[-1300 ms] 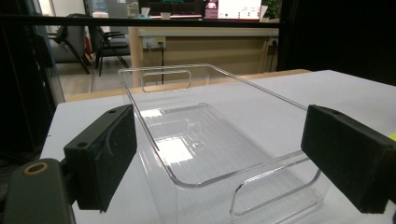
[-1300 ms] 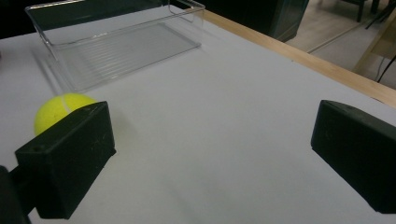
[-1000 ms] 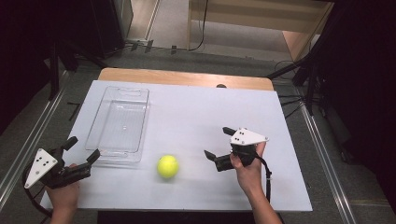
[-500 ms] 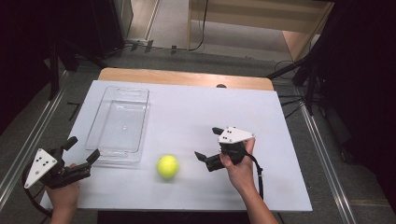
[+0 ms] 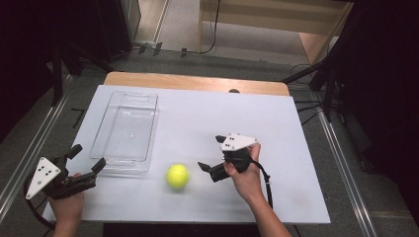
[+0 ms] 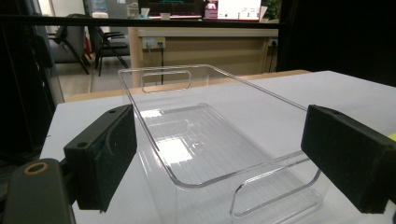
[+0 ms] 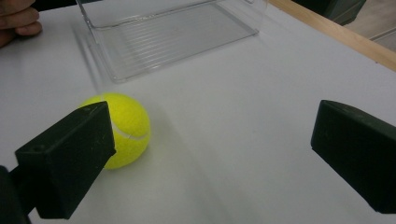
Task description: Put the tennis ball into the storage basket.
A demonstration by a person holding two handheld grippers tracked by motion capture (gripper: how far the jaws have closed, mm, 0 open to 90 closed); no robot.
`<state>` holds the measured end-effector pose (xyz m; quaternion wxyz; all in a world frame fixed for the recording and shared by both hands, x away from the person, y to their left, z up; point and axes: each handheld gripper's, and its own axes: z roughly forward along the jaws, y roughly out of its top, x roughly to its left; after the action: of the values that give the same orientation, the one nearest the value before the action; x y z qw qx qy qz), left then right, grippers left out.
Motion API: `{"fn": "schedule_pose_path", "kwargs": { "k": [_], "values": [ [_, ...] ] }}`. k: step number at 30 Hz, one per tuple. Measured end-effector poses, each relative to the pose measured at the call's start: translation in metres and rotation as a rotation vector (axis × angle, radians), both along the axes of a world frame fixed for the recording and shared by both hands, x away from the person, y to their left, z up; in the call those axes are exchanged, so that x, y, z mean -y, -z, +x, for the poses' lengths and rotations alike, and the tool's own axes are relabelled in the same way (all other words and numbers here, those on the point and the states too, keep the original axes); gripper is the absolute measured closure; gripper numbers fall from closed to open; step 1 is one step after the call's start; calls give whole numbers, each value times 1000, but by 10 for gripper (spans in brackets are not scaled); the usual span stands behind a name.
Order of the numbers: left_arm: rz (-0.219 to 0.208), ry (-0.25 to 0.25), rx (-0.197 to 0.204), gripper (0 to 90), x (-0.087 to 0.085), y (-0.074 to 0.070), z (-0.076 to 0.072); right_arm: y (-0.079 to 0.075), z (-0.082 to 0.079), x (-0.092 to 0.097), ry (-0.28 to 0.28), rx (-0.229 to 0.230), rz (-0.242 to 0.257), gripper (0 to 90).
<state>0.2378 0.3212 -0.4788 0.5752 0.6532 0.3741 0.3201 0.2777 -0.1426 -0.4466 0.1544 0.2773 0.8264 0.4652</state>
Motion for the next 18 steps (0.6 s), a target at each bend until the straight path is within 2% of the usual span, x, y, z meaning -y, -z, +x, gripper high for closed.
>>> {"fn": "schedule_pose_path", "kwargs": {
  "k": [18],
  "values": [
    [0,1,0,110,0,0,0,3,8,-19,-48,-44,-25,0]
  ]
}}
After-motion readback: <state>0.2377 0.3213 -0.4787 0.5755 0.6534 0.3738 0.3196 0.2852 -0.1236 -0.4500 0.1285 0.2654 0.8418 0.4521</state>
